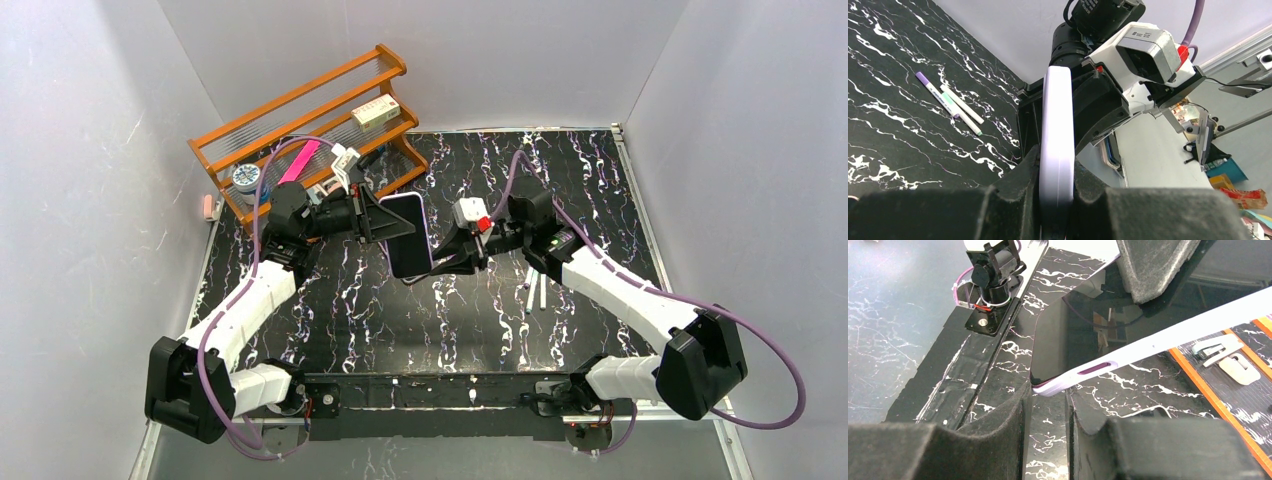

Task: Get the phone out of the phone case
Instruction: Remove the phone case from the phone.

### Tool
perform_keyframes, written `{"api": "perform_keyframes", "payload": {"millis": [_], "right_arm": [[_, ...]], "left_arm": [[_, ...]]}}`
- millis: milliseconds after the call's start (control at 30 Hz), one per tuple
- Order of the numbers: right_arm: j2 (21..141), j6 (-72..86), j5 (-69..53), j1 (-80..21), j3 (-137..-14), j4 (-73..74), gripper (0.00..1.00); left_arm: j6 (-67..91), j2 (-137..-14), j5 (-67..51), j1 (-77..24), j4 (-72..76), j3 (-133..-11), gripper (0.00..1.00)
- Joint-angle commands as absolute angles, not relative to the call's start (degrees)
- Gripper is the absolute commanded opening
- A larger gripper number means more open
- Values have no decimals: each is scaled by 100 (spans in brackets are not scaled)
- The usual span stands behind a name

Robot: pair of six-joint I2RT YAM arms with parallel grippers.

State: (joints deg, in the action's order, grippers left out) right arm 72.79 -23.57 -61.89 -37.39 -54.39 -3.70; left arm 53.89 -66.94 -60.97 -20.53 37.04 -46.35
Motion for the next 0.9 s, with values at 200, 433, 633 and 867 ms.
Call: {"api": "perform_keyframes", "payload": {"millis": [200, 433, 633, 867], "right_arm": [[7406, -2396, -5543, -3224, -5243, -1078, 1], [7466, -2033, -5695, -3197, -5191, -1326, 1], [7398, -1060, -5874, -3193, -5104, -2117, 1], [7322, 988, -5367, -3198, -4680, -3980, 17]], "left_arm": [[6039, -6432, -6365, -2391, 4007, -5039, 0], [6029, -6447, -6326, -2391, 4047, -5061, 0], [5968, -6514, -6179, -2406, 4068, -4941, 0], [5834, -6697, -5930, -2732, 4187, -4836, 0]]}}
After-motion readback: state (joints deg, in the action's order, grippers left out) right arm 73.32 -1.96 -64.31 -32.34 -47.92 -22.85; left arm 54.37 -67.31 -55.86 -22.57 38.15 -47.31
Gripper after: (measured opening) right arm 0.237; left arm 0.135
